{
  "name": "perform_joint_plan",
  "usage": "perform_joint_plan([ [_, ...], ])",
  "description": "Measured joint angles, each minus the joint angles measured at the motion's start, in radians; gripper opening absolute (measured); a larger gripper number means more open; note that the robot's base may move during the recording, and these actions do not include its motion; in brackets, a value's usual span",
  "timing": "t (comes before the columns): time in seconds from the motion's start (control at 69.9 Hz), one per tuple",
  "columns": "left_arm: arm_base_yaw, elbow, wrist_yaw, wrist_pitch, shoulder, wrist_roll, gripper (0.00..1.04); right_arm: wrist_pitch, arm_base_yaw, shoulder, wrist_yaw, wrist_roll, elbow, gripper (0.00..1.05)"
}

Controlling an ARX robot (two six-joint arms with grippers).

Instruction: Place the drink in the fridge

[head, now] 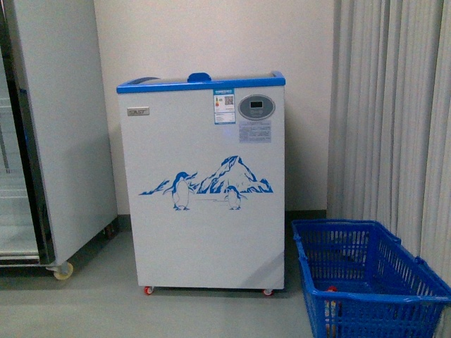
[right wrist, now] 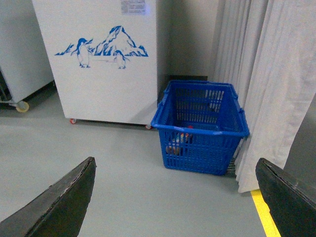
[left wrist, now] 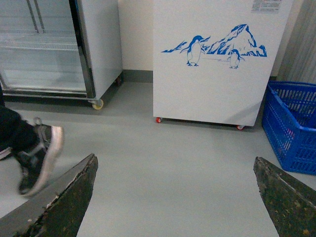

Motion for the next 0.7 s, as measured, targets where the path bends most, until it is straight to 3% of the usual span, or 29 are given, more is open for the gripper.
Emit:
perform_joint_plan([
  [0.701, 0.000, 0.000, -0.002, 0.000, 0.000, 0.000, 0.97, 0.000, 0.000, 0.000, -0.001, 0.000, 0.000, 0.97],
])
